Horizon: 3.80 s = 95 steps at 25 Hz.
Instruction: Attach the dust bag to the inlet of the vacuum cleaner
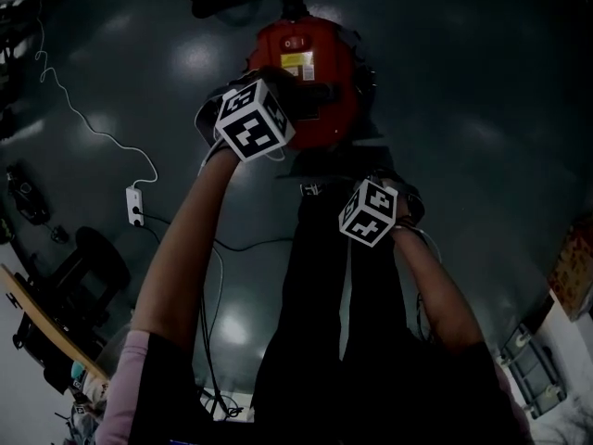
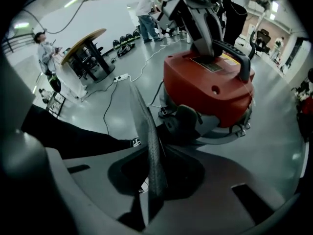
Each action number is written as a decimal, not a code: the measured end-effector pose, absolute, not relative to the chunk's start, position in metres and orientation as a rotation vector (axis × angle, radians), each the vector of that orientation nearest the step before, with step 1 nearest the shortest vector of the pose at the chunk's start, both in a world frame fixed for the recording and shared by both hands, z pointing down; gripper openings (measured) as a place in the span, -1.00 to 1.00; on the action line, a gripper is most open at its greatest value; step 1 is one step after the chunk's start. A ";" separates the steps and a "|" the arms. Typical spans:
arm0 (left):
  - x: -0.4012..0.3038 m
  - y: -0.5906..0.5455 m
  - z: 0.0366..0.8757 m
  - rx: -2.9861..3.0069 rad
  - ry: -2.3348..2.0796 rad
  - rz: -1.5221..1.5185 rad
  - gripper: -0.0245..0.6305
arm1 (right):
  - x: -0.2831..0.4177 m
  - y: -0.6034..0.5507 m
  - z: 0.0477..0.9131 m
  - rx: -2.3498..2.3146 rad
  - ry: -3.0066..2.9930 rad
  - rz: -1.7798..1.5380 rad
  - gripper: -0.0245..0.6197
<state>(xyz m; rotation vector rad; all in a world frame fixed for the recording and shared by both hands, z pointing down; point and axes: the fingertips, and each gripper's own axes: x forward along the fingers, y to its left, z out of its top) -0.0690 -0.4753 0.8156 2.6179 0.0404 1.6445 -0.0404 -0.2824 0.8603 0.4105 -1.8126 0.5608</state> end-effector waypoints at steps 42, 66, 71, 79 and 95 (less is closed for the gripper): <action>-0.077 -0.480 0.811 2.649 -0.031 1.529 -0.33 | -0.018 -0.277 0.880 0.865 -1.733 1.107 -0.73; -0.071 -0.480 0.817 2.660 -0.030 1.478 -0.32 | -0.010 -0.279 0.896 0.656 -1.676 0.808 -0.68; -0.074 -0.479 0.816 2.626 -0.054 1.480 -0.32 | -0.010 -0.274 0.891 0.645 -1.650 0.777 -0.55; -0.091 -0.485 0.774 2.592 -0.320 1.289 -0.25 | 0.005 -0.274 0.856 0.661 -1.656 0.821 -0.39; -0.074 -0.337 0.609 2.352 -0.745 0.740 -0.86 | -0.008 -0.269 0.651 0.930 -1.959 1.002 -0.55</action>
